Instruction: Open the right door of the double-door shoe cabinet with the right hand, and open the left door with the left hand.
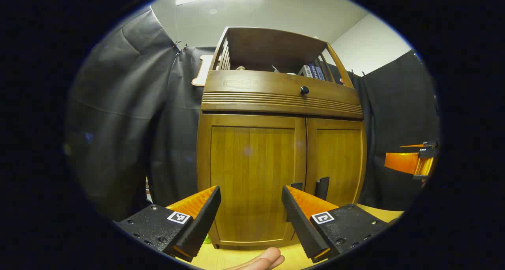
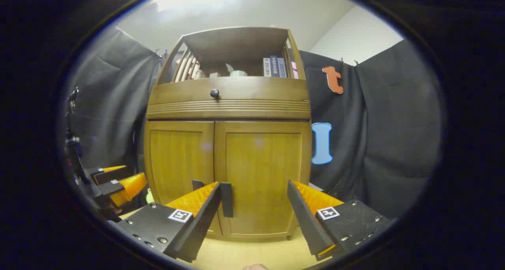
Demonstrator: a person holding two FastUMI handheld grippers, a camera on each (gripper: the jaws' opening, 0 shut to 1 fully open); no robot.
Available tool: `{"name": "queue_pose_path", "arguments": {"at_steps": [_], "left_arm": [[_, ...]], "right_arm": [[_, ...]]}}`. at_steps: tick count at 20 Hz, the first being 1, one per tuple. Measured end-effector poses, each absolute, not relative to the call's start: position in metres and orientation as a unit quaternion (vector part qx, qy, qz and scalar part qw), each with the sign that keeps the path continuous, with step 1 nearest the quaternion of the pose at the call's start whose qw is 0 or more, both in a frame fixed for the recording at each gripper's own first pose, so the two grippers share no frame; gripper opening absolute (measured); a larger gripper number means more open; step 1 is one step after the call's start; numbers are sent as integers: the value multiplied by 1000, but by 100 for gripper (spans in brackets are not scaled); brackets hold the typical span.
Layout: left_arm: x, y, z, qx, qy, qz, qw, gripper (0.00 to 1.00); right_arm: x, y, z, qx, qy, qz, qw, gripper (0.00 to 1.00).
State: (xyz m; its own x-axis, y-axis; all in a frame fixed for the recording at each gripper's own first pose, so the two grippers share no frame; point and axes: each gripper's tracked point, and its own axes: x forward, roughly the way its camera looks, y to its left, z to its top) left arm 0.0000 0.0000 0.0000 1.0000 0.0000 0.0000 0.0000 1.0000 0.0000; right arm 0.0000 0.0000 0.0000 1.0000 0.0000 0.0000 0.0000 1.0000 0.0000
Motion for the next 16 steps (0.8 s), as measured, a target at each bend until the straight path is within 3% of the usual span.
{"name": "queue_pose_path", "arguments": {"at_steps": [1, 5, 6, 9, 10, 12, 13, 16], "left_arm": [[-1, 0, 1, 0, -2, 0, 1000, 96], [0, 3, 2, -11, 0, 3, 1000, 92], [2, 5, 1, -15, 3, 3, 1000, 92], [8, 9, -3, -10, 9, 13, 1000, 96], [9, 9, -5, -6, 11, 18, 1000, 92], [10, 10, -7, -4, 12, 22, 1000, 92], [10, 9, -6, -4, 11, 21, 1000, 92], [5, 4, -4, 1, 4, 13, 1000, 93]], "right_arm": [[0, 1, 3, 12, -3, 2, 1000, 99], [3, -14, -4, 7, 10, -19, 1000, 96], [5, -17, -8, -1, 12, -22, 1000, 100], [11, -18, -12, -3, 8, -15, 1000, 95], [16, -17, -16, 3, 9, -9, 1000, 99], [23, -22, -22, -6, 6, -10, 1000, 96], [28, -28, -24, -12, 4, -20, 1000, 100], [39, -24, -42, -15, 14, -28, 999, 96]]}}
